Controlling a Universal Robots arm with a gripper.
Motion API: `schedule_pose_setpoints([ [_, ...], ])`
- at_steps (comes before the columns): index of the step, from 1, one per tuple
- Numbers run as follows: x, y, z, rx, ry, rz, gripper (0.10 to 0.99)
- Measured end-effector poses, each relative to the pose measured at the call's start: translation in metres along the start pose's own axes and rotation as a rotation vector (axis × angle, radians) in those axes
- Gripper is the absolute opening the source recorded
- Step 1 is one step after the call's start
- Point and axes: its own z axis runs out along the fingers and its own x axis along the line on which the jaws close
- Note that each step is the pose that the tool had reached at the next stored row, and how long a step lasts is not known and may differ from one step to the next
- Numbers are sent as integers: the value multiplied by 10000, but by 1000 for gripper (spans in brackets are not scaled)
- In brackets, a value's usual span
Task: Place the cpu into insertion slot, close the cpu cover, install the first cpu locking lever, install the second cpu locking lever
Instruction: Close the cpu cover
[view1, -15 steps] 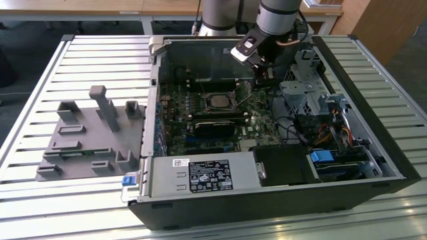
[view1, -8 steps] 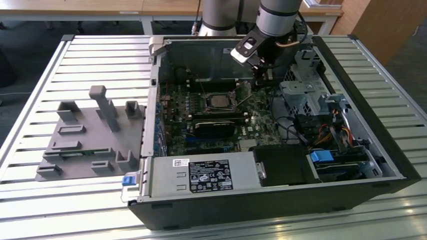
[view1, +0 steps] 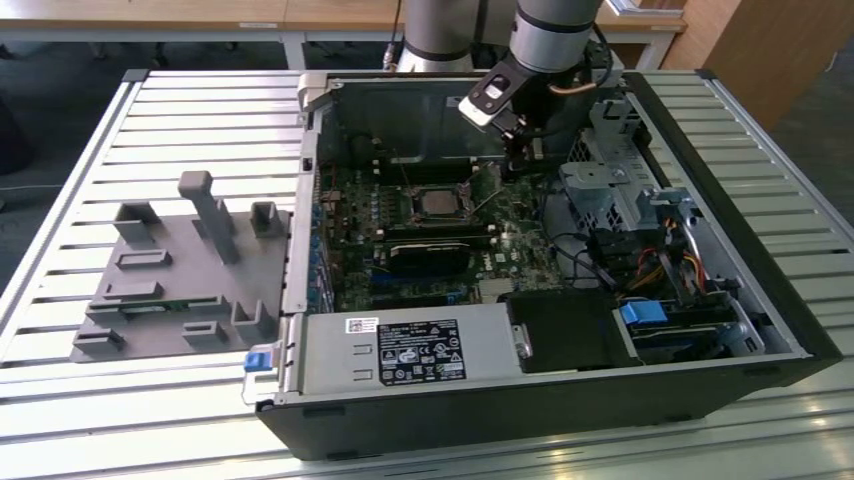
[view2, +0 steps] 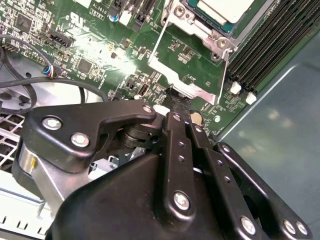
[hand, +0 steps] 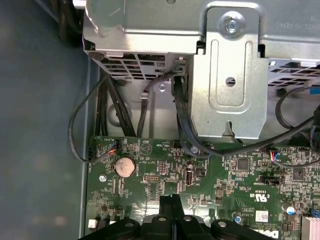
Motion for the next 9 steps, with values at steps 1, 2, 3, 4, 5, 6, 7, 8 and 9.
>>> schedule_pose_setpoints([
  [1, 0, -10, 0, 0, -1, 0, 106],
  [2, 0, -19, 0, 0, 0, 0, 106],
  [3, 0, -28, 0, 0, 0, 0, 106],
  [4, 0, -36, 0, 0, 0, 0, 106],
  [5, 1, -44, -1, 0, 0, 0, 106],
  [6, 1, -51, 0, 0, 0, 0, 106],
  [7, 1, -58, -1, 0, 0, 0, 106],
  [8, 1, -63, -1, 0, 0, 0, 106],
  [9, 1, -68, -1, 0, 0, 1, 106],
])
